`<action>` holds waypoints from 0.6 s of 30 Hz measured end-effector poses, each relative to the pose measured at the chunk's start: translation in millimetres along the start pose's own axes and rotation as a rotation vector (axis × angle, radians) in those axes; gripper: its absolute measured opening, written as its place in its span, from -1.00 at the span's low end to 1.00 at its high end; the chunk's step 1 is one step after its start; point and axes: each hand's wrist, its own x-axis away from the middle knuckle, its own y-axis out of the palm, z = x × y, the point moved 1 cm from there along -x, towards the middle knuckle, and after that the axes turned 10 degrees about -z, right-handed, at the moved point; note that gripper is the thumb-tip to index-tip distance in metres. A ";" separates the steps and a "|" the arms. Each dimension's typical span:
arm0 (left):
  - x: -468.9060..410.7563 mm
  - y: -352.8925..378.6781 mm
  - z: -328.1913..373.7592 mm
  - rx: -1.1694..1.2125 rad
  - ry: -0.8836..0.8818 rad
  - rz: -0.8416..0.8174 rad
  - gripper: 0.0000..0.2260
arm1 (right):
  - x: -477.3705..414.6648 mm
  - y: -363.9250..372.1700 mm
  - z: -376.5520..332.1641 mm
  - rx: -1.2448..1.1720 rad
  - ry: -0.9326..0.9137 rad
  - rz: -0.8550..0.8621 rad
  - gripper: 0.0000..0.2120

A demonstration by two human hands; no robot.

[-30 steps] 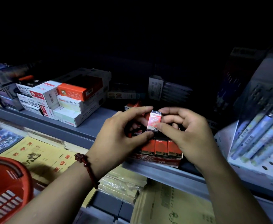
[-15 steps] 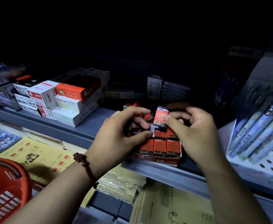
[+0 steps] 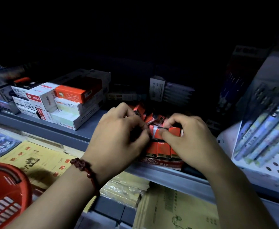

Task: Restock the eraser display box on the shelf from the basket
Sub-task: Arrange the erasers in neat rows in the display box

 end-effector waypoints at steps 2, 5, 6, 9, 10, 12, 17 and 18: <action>-4.8 -2.9 10.0 -0.106 -0.079 -0.083 -0.72 | -3.3 1.7 2.2 -0.037 -0.014 0.011 -0.86; -14.5 -0.6 23.2 -0.238 -0.256 -0.159 -0.59 | -7.0 2.5 1.4 -0.095 -0.007 0.015 -0.91; -17.8 0.6 27.1 -0.264 -0.301 -0.162 -0.56 | -7.4 2.1 1.1 -0.114 -0.007 0.009 -0.93; -25.7 3.7 34.1 -0.280 -0.414 -0.213 -0.53 | -7.1 -2.4 3.1 -0.135 -0.017 -0.015 -0.95; -27.3 3.3 35.0 -0.256 -0.443 -0.228 -0.53 | -6.2 -4.4 4.6 -0.152 -0.020 -0.030 -0.94; -29.2 1.7 34.6 -0.192 -0.470 -0.239 -0.57 | -3.6 -8.7 7.4 -0.196 -0.016 -0.049 -0.92; -29.8 4.8 19.6 -0.093 -0.451 -0.247 -0.65 | 3.8 -13.2 13.3 -0.275 -0.001 -0.015 -0.89; -29.3 4.9 14.7 -0.026 -0.439 -0.246 -0.64 | 5.1 -13.5 12.1 -0.267 0.003 -0.003 -0.90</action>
